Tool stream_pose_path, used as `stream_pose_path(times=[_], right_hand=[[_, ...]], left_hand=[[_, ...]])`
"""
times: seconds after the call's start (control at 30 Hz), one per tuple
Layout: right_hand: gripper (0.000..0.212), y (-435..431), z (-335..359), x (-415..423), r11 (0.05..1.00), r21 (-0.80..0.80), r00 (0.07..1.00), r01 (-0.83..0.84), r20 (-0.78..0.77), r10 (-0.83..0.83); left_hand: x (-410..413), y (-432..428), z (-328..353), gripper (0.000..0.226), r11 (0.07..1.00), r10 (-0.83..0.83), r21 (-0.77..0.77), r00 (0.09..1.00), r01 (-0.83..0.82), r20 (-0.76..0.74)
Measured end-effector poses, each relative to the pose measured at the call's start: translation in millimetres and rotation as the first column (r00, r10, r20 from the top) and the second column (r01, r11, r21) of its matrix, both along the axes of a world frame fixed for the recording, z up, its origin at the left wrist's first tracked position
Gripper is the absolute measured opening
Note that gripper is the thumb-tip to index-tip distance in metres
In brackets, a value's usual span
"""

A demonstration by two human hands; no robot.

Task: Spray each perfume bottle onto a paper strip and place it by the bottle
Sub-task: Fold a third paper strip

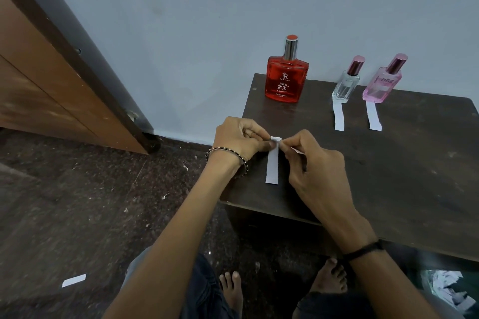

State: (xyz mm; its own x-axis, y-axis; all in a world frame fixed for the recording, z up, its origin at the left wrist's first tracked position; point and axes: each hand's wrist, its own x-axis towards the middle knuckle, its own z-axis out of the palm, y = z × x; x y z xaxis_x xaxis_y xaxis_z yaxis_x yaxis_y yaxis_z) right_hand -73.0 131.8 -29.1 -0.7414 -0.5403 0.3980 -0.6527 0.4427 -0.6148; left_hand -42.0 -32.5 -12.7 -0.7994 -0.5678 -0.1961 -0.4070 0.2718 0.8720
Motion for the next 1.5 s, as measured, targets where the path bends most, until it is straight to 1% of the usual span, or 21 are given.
stream_pose_path(times=[0.1,0.23,0.33,0.47,0.57,0.6,0.67,0.8,0.97,1.07,1.17,1.2,1.23,1.3,1.33,1.4,1.5], right_hand=[[0.006,-0.9,1.6,2.8,1.000,0.026,1.000,0.014,-0.014,-0.014],[0.005,-0.6,2.0,6.0,1.000,-0.026,0.999,0.016,0.039,-0.015],[0.007,-2.0,2.2,9.5,0.999,-0.038,0.999,0.023,0.039,-0.022],[0.010,-2.8,3.2,11.7,0.998,-0.042,0.999,0.041,0.020,-0.040],[0.002,-1.5,16.9,19.5,0.982,-0.168,0.996,0.086,-0.003,-0.088],[0.004,-2.0,21.7,21.7,0.972,-0.209,0.994,0.108,0.003,-0.110],[0.009,-1.7,24.7,24.1,0.966,-0.225,0.992,0.123,0.037,-0.118],[0.005,6.5,11.0,19.2,0.977,-0.167,0.989,0.133,0.083,-0.121],[0.009,12.9,9.3,4.8,0.981,-0.138,0.989,0.134,0.083,-0.123],[0.011,10.5,8.9,0.6,0.976,-0.172,0.991,0.132,0.057,-0.124],[0.017,7.0,8.1,-1.3,0.969,-0.218,0.992,0.114,-0.020,-0.121],[0.019,5.9,8.3,-1.1,0.972,-0.213,0.992,0.099,-0.055,-0.113],[0.021,5.5,7.8,-0.8,0.976,-0.202,0.991,0.085,-0.087,-0.104],[0.026,4.0,6.2,-0.2,0.982,-0.178,0.989,0.062,-0.121,-0.085],[0.030,3.0,5.3,0.2,0.984,-0.172,0.990,0.055,-0.122,-0.076],[0.034,1.7,2.9,0.4,0.984,-0.173,0.992,0.046,-0.111,-0.066],[0.043,0.4,4.5,3.0,0.987,-0.144,0.994,0.071,-0.067,-0.081]], left_hand=[[0.5,0.9,2.6,0.017,1.000,0.012,-0.011,1.000,-0.012,0.008],[2.0,2.9,4.7,0.015,1.000,0.024,-0.005,1.000,-0.024,-0.001],[1.1,3.5,5.4,0.014,1.000,0.020,-0.013,1.000,-0.020,0.008],[-0.2,6.0,7.3,0.011,0.997,0.017,-0.072,0.999,-0.014,0.036],[-1.4,7.9,9.4,0.007,0.987,0.019,-0.162,0.999,-0.011,0.047],[-1.5,7.3,10.5,0.007,0.986,0.016,-0.168,0.999,-0.007,0.051],[0.0,6.2,11.1,0.007,0.987,0.001,-0.161,0.998,0.008,0.055],[2.6,4.6,8.5,0.009,0.989,-0.020,-0.149,0.999,0.025,0.035],[3.1,0.7,6.3,0.011,0.995,-0.041,-0.088,0.999,0.042,0.008],[6.1,-0.5,7.3,0.010,0.997,-0.045,-0.059,0.999,0.044,-0.012],[8.8,1.1,12.8,0.010,0.996,0.038,-0.081,0.994,-0.047,-0.103],[9.3,2.2,14.8,0.010,0.996,0.063,-0.050,0.988,-0.070,-0.143],[9.5,5.3,16.8,0.011,0.997,0.075,0.023,0.982,-0.072,-0.171],[9.8,13.3,20.9,0.015,0.980,0.063,0.200,0.978,-0.022,-0.201],[9.1,16.8,21.5,0.017,0.968,0.049,0.252,0.975,0.007,-0.216],[7.0,21.7,19.7,0.023,0.961,0.034,0.274,0.969,0.036,-0.246],[5.9,24.3,13.8,0.034,0.956,0.081,0.292,0.958,0.003,-0.275]])
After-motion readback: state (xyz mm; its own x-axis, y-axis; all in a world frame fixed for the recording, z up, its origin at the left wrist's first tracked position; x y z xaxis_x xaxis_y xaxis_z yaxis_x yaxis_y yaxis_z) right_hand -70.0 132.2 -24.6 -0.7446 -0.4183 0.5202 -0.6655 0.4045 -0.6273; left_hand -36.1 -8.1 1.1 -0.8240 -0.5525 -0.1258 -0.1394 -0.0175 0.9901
